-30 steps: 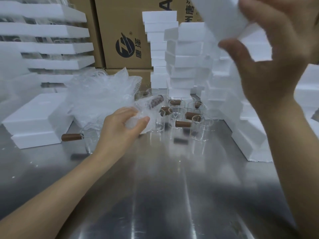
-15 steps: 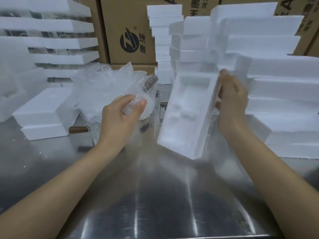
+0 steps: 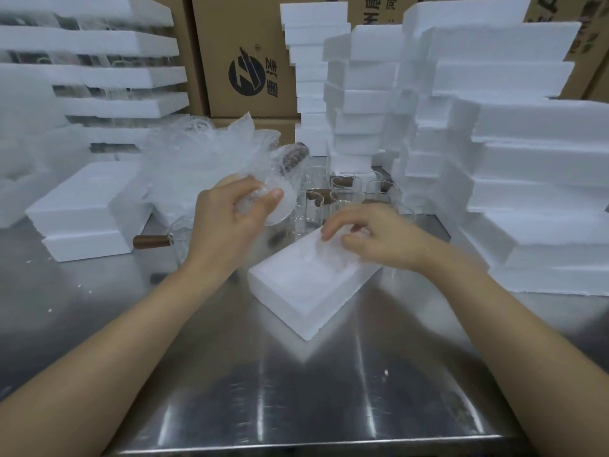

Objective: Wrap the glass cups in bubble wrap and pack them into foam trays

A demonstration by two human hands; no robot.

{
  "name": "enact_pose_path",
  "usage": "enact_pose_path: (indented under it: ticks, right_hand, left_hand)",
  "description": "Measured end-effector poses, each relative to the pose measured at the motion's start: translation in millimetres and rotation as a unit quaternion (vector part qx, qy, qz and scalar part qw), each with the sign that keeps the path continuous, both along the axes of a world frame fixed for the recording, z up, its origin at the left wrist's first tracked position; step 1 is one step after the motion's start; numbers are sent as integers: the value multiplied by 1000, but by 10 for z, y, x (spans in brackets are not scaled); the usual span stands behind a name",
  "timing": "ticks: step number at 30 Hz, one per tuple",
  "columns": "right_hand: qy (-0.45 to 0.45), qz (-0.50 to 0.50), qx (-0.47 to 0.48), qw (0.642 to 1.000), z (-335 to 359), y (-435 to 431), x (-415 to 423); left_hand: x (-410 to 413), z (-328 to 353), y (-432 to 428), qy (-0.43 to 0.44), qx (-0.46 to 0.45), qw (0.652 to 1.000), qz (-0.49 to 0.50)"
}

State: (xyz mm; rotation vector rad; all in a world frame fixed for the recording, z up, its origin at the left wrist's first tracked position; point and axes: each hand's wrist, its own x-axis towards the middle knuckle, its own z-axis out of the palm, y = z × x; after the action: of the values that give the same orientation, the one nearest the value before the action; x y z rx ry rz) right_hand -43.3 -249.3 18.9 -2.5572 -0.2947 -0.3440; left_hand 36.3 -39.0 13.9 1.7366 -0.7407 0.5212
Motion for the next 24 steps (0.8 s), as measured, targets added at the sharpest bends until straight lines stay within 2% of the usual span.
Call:
enact_pose_path:
  ticks: [2, 5, 9, 17, 21, 24]
  right_hand:
    - [-14, -12, -51, 998, -52, 30, 36]
    - [-34, -42, -97, 994, -72, 27, 72]
    - [-36, -74, -89, 993, -83, -8, 83]
    - [-36, -93, -70, 993, -128, -40, 130]
    - [-47, -99, -46, 993, -161, -47, 154]
    - [-40, -105, -45, 993, -169, -43, 156]
  left_hand:
    - [-9, 19, 18, -36, 17, 999, -21]
    - [-67, 30, 28, -99, 98, 990, -25]
    - [-63, 11, 12, -75, 241, 967, -40]
    - [47, 16, 54, -56, 261, 961, -70]
    - [156, -71, 62, -72, 362, 926, -81]
    - [203, -67, 86, -11, 389, 917, -87]
